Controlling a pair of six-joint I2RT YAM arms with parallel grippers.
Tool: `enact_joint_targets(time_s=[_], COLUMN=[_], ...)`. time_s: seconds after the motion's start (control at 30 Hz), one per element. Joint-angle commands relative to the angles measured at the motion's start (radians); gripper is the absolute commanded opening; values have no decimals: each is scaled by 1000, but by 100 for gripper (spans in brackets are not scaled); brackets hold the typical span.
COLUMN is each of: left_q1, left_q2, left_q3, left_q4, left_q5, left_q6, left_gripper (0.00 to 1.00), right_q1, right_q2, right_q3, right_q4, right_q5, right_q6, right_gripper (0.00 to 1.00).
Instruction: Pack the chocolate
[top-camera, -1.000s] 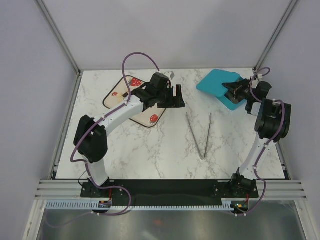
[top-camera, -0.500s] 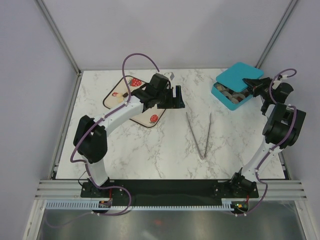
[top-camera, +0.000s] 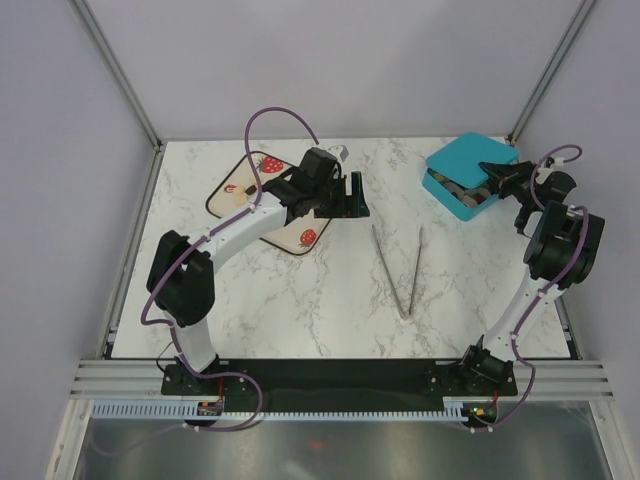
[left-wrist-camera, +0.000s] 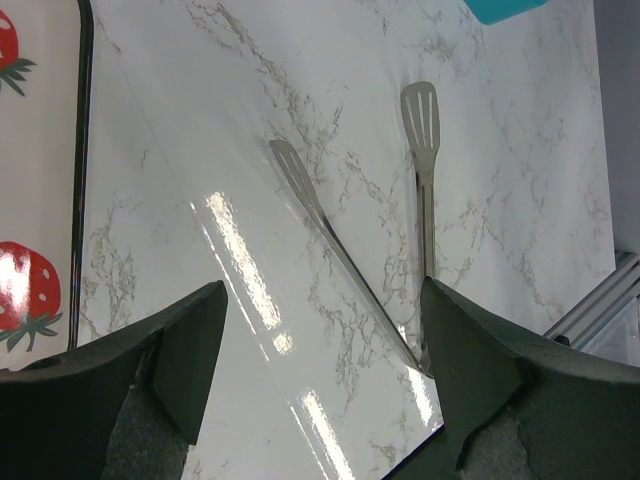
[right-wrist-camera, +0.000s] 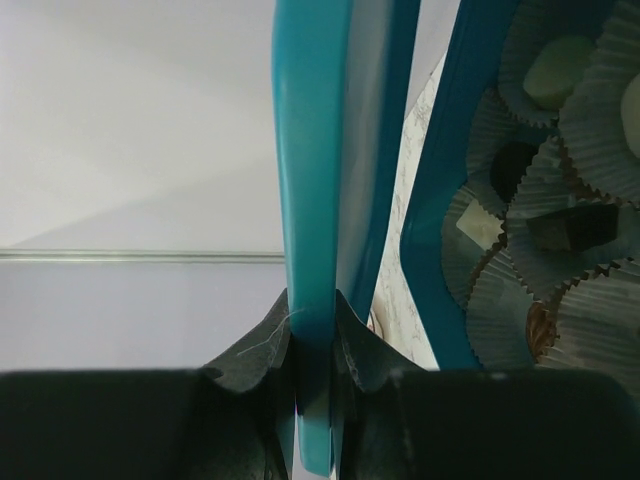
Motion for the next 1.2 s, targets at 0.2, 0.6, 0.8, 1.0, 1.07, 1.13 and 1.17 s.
enact_joint_targets(time_s=[0.2, 0.6, 0.8, 1.0, 1.07, 1.13, 1.17], left_q1=[2, 5, 5, 5, 5, 5, 5], left_q2=[17, 21, 11, -6, -9, -12, -15], left_q3=[26, 28, 19, 9, 9, 5, 5], left_q4=[42, 41, 41, 41, 41, 41, 42], left_q5=[-12, -14, -14, -15, -17, -14, -12], left_q6=[48, 51, 51, 51, 51, 49, 49], left_gripper=[86, 86, 86, 86, 86, 85, 85], right_q1=[3, -26, -40, -57, -57, -60, -61], right_q2=[19, 28, 25, -7, -18, -27, -41], right_q3=[-3, -47, -66, -93, -92, -96, -101], right_q4=[36, -17, -21, -99, -135, -175, -191], right_q5=[-7, -15, -15, 0, 6, 11, 20], right_q6=[-31, -81, -90, -147, -182, -204, -230], right_gripper=[0, 0, 12, 31, 37, 42, 43])
